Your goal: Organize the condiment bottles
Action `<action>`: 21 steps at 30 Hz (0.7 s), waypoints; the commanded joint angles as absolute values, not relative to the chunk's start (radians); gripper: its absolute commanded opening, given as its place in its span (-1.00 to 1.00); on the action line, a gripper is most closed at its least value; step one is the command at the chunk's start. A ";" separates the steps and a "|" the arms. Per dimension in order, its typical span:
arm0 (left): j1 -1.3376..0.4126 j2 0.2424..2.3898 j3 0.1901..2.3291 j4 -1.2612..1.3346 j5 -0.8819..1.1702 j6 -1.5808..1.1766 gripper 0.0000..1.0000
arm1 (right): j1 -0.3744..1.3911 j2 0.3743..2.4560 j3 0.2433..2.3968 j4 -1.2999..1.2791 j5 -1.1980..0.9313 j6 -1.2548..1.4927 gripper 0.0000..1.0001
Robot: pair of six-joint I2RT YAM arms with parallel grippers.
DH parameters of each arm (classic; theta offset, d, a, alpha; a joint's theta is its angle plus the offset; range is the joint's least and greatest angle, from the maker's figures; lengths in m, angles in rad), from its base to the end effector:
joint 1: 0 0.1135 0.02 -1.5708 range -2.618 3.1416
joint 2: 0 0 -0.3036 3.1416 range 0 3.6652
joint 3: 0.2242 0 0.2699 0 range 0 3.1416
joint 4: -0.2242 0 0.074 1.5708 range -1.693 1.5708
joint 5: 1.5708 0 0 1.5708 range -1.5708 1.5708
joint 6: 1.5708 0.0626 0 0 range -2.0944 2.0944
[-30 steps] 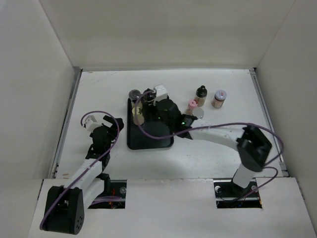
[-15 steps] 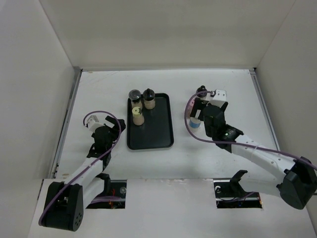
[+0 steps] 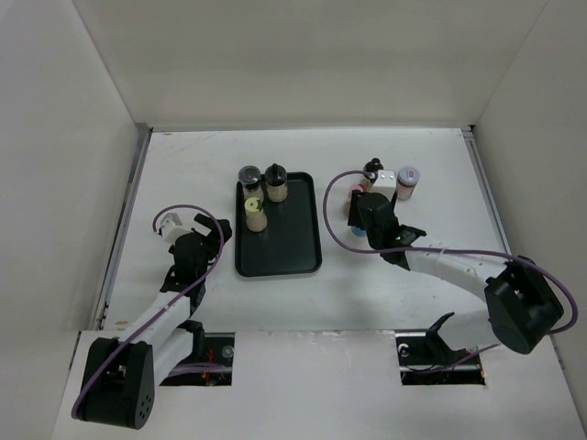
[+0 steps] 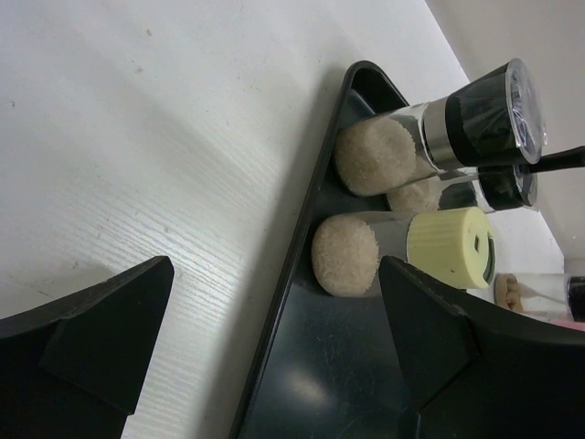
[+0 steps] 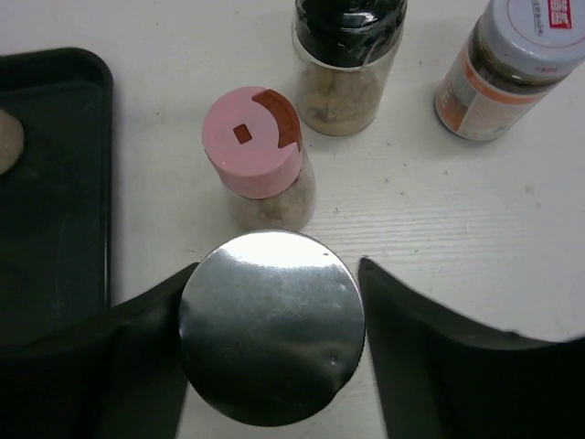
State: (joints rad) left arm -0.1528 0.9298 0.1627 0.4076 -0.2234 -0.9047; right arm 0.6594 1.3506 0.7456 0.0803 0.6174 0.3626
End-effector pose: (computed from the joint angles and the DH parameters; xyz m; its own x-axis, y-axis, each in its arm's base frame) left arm 0.1958 -0.0161 0.1699 -0.1704 -0.7495 -0.6397 -0.3083 0.6572 -0.6878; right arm 0.2692 0.1628 0.2468 -0.4069 0.0505 -0.9121 0.0436 0.9984 0.0358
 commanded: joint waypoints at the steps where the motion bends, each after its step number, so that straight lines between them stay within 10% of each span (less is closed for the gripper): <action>1: -0.153 0.905 0.166 0.449 -0.229 -0.890 1.00 | 0.653 1.359 0.796 0.152 0.604 0.370 0.27; 10: -0.153 0.910 0.164 0.448 -0.239 -0.897 1.00 | 0.801 1.175 0.851 0.160 0.643 0.272 -0.12; 21: -0.124 0.868 0.160 0.394 -0.277 -0.907 1.00 | 1.082 1.590 1.202 0.276 0.526 0.223 -0.11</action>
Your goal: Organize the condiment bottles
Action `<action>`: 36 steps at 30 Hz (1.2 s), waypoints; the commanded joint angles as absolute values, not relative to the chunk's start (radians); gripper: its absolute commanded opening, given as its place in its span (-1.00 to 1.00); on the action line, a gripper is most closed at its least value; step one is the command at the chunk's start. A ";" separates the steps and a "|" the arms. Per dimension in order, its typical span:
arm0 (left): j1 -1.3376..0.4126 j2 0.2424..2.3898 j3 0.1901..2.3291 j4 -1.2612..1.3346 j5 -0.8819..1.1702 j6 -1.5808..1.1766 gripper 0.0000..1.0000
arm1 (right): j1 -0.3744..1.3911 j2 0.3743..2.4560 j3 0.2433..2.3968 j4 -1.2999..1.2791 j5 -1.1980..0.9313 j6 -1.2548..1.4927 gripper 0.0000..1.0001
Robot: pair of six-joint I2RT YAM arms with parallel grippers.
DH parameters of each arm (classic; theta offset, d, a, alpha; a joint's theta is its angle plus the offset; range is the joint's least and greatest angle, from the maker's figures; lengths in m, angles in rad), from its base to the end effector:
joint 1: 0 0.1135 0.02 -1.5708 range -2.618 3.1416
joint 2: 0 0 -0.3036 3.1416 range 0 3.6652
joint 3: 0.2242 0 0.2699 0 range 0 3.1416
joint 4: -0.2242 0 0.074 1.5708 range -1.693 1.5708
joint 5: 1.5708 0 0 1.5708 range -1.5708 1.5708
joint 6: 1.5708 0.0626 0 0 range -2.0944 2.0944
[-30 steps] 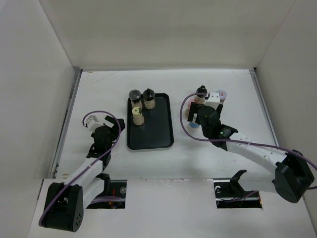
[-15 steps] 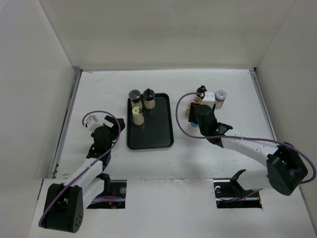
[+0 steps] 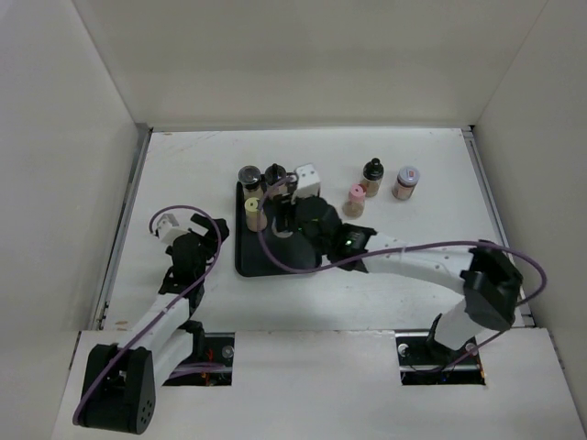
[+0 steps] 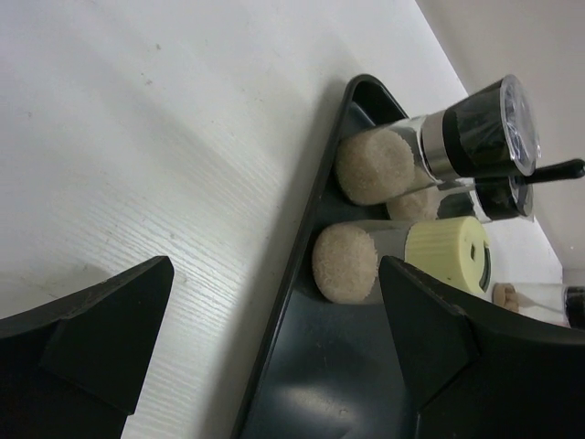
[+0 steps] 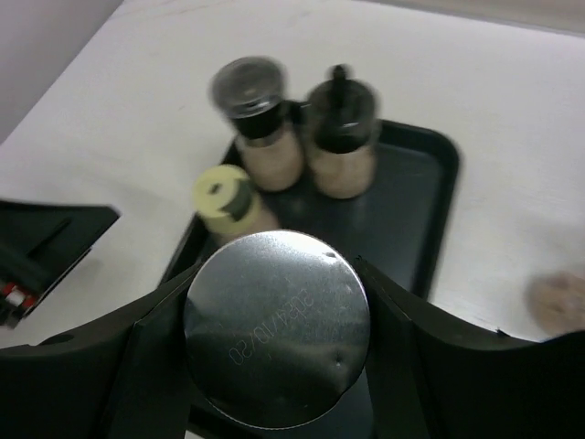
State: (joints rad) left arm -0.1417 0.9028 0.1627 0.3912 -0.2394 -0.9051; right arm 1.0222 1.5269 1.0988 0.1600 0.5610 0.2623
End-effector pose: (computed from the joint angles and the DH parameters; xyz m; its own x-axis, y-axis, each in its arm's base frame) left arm 0.1936 -0.0126 0.1726 -0.1434 -0.7513 -0.6442 -0.3177 0.6514 -0.6890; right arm 0.2336 0.3183 0.3285 -0.2514 0.0097 -0.9678 -0.4035 0.9078 0.1139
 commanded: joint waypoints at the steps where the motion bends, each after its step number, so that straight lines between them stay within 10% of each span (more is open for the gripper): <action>1: -0.116 0.862 0.158 0.384 -0.281 -0.914 1.00 | 1.103 1.626 1.230 0.281 0.528 0.209 -0.11; 15: -0.044 0.770 0.117 0.359 -0.235 -0.979 1.00 | 1.171 1.873 1.336 0.311 0.509 0.224 -0.04; 27: -0.053 0.768 0.115 0.376 -0.236 -0.962 1.00 | 1.171 1.763 1.243 0.319 0.485 0.255 0.87; 36: -0.064 0.778 0.118 0.388 -0.224 -0.953 1.00 | 1.027 1.499 1.016 0.345 0.433 0.265 0.71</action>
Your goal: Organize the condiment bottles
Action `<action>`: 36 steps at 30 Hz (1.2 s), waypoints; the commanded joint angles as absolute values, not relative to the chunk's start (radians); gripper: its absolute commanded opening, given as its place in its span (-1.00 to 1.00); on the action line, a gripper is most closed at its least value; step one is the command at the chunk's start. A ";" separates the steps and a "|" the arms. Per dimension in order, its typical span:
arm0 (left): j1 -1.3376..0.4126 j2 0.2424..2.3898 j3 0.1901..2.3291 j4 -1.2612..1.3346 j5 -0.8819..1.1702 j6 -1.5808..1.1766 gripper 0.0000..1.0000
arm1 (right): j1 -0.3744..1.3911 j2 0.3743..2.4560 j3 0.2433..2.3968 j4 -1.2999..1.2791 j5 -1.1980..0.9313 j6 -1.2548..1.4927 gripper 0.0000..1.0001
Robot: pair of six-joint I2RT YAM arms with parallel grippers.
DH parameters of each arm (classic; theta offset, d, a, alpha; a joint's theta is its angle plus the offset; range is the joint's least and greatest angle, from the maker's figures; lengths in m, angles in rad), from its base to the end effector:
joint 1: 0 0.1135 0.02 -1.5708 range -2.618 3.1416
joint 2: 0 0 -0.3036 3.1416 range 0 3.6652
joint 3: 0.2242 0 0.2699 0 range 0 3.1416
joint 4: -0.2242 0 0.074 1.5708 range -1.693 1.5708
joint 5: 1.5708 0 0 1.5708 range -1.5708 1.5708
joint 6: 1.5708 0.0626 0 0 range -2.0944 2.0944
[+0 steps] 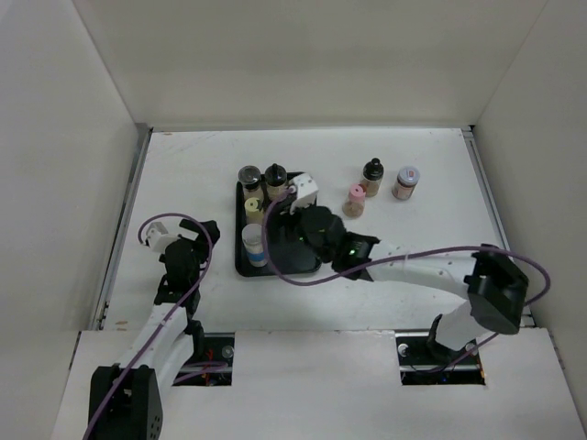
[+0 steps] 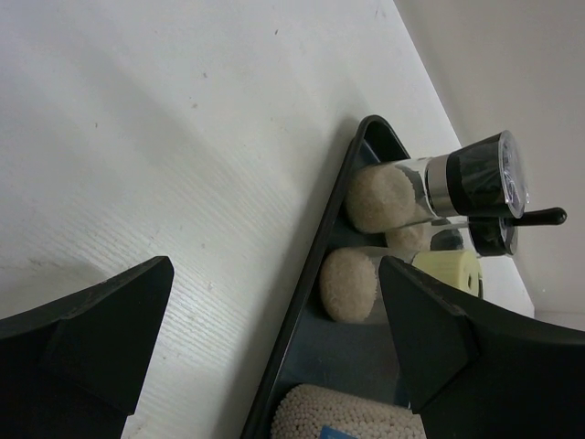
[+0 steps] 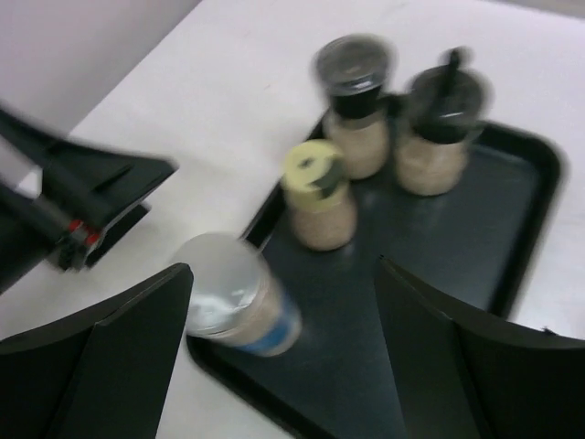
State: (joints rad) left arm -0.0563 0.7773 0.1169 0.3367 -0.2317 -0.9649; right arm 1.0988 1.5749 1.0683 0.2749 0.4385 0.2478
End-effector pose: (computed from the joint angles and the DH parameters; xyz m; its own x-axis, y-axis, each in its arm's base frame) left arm 0.1767 0.0044 0.1695 -0.0472 -0.7986 -0.6000 -0.3536 0.5751 -0.7377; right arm 0.2090 0.3510 0.3119 -0.2529 -0.0070 -0.9675 -0.5740 0.8061 0.1442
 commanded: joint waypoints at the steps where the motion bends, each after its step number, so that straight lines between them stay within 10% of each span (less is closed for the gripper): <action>1: -0.065 0.776 0.117 0.391 -0.227 -0.953 1.00 | 0.981 1.464 0.979 0.344 0.442 0.267 0.48; 6: -0.079 0.807 0.123 0.400 -0.222 -0.953 1.00 | 0.773 1.413 0.913 0.287 0.497 0.287 -0.16; 12: -0.087 0.831 0.127 0.419 -0.216 -0.951 1.00 | 0.622 1.506 0.939 0.218 0.558 0.278 0.65; 19: -0.093 0.844 0.129 0.425 -0.207 -0.948 1.00 | 0.553 1.635 0.985 0.181 0.561 0.298 0.77; 36: -0.097 0.854 0.130 0.437 -0.215 -0.946 1.00 | 0.574 1.566 0.974 0.281 0.578 0.273 -0.07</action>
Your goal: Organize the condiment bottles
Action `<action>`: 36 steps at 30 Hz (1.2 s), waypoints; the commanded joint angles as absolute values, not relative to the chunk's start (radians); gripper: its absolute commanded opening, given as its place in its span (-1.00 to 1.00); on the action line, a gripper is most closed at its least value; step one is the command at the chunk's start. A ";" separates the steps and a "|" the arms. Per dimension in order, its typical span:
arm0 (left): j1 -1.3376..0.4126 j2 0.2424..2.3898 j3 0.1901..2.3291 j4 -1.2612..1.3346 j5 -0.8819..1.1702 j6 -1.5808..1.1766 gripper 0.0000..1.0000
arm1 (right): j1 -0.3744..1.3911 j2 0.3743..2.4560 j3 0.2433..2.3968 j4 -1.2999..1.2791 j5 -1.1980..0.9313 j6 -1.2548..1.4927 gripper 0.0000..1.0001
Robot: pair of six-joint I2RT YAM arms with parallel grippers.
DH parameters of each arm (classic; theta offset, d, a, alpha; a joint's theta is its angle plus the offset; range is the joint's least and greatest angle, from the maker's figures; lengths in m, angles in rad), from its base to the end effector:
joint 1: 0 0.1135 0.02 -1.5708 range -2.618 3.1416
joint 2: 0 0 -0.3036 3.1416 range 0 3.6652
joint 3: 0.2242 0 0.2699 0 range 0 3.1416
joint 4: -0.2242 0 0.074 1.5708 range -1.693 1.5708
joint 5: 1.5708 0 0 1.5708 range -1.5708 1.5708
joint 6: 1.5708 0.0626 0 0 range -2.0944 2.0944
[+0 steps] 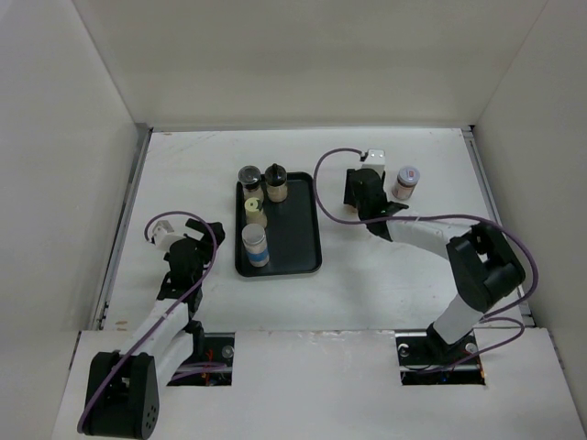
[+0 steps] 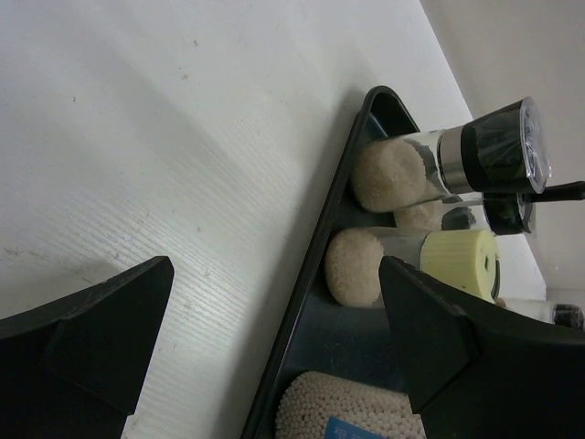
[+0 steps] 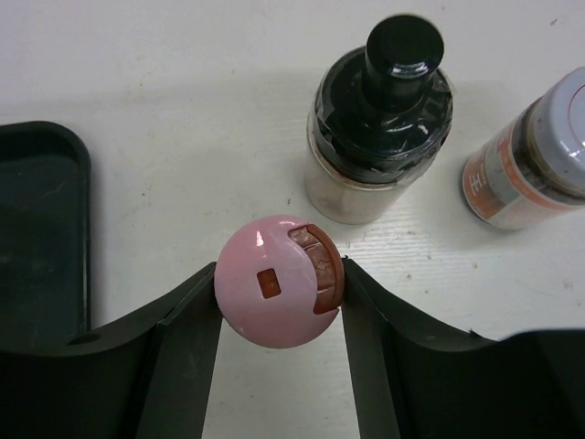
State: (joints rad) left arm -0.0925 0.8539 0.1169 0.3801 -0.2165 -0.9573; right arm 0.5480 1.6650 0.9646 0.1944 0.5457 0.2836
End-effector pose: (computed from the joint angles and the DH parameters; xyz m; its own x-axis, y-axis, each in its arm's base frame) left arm 0.1828 -0.0035 0.1627 -0.1102 -0.7918 -0.6008 -0.3479 0.5970 -0.7229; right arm 0.3583 0.1806 0.2302 -0.4134 0.0279 -0.9101 0.0603 0.9982 0.0032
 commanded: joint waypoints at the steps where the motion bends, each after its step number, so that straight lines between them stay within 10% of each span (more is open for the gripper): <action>1: -0.097 0.859 0.130 0.437 -0.209 -0.946 1.00 | 0.591 1.548 0.976 0.282 0.577 0.273 -0.07; 23: -0.094 0.848 0.124 0.445 -0.204 -0.946 1.00 | 0.881 1.971 1.364 0.301 0.456 0.316 0.03; 36: -0.099 0.856 0.129 0.448 -0.206 -0.946 1.00 | 0.886 1.876 1.293 0.294 0.428 0.351 0.82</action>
State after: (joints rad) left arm -0.0952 0.8696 0.1169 0.3943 -0.2058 -0.9573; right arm 0.8730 1.9938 1.3106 0.2615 0.4381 0.3412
